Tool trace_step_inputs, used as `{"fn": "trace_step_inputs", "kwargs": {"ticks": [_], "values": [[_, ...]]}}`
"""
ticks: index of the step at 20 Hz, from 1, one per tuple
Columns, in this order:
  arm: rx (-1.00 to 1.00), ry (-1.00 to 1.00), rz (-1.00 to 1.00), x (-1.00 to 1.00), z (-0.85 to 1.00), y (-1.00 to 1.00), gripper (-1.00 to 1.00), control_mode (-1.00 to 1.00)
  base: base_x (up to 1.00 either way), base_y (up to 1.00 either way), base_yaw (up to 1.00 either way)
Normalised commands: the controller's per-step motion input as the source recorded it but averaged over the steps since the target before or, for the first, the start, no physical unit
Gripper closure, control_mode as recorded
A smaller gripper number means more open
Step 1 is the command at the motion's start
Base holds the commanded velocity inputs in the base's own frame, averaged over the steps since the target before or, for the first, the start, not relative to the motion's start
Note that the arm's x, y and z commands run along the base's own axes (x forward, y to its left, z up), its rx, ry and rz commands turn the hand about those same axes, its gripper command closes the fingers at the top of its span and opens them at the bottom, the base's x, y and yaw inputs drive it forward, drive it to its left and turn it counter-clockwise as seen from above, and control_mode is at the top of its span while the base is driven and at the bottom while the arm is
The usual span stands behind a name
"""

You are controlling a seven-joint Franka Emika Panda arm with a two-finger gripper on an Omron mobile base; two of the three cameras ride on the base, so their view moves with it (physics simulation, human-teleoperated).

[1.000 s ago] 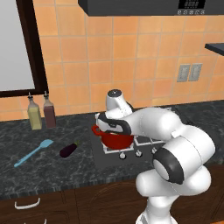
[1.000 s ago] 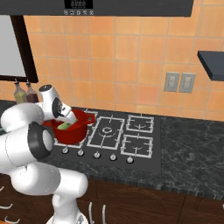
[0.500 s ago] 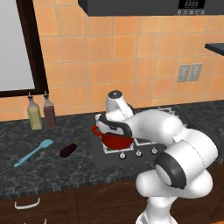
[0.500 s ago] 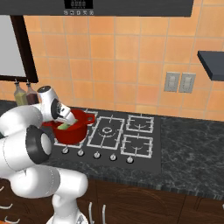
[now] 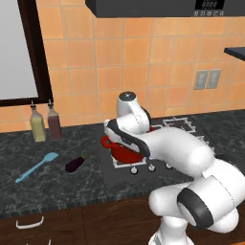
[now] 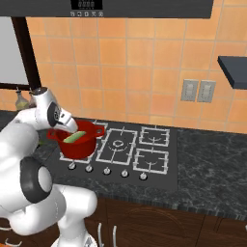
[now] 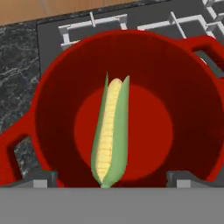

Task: Put the eggplant and corn in the pot. Retrieve the spatula and lightly stir the vegetables in the pot.

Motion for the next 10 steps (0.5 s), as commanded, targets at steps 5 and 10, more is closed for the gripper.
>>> {"fn": "trace_step_inputs", "kwargs": {"ticks": [5,10], "values": [[0.12,-0.01,0.0,-0.99,0.64,0.19,-1.0,-1.0,0.0,0.0,0.0],[0.08,0.0,0.0,-1.0,0.41,0.54,-1.0,-1.0,0.0,0.0,0.0]]}}
